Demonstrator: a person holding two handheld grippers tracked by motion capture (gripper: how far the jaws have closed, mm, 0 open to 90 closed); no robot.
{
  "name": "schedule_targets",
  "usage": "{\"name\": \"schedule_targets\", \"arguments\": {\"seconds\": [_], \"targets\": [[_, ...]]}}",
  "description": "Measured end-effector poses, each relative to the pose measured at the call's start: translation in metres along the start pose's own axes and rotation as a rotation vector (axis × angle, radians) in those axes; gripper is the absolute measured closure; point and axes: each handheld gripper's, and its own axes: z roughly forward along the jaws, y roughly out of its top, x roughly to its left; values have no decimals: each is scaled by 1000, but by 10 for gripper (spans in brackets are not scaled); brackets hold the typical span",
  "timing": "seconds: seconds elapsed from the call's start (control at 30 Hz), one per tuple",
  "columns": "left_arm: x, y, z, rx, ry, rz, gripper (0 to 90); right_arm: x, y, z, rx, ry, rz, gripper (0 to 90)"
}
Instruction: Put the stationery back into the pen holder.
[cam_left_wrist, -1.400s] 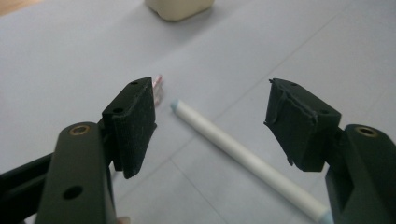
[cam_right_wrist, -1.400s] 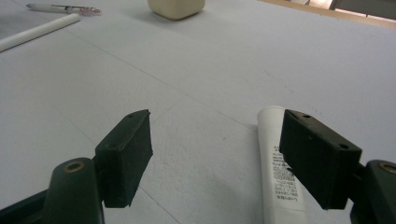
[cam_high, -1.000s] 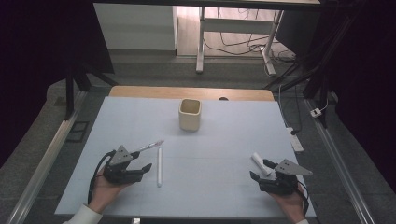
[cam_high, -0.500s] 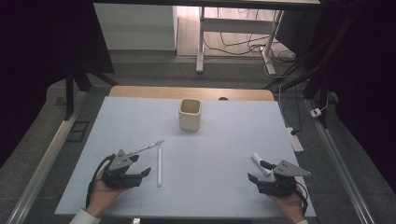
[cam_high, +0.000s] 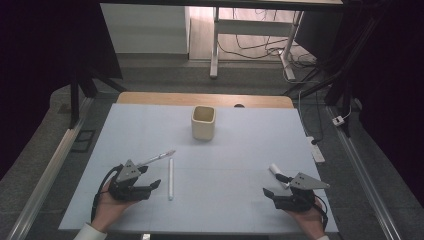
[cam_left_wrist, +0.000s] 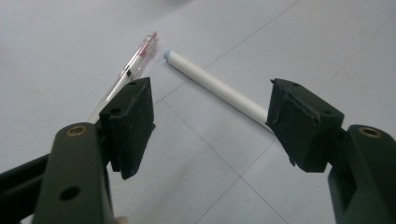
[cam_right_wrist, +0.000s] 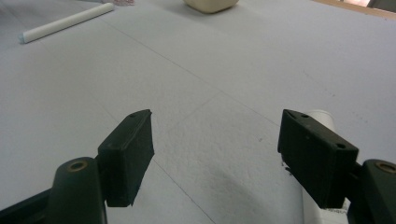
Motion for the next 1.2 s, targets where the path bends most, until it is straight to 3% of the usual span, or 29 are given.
{"name": "schedule_targets", "arguments": {"seconds": [0.2, 0.47, 0.9, 1.2], "targets": [[1, 6, 0, 16, -4, 16, 317, 1, -1, 0, 5, 5, -2, 265], [5, 22, -2, 80, -18, 52, 317, 1, -1, -2, 7, 5, -3, 266], [21, 32, -3, 145, 22, 40, 322, 1, 0, -2, 5, 2, -6, 266], [37, 39, 6, 228, 69, 66, 337, 1, 0, -1, 12, 6, -10, 266]]}}
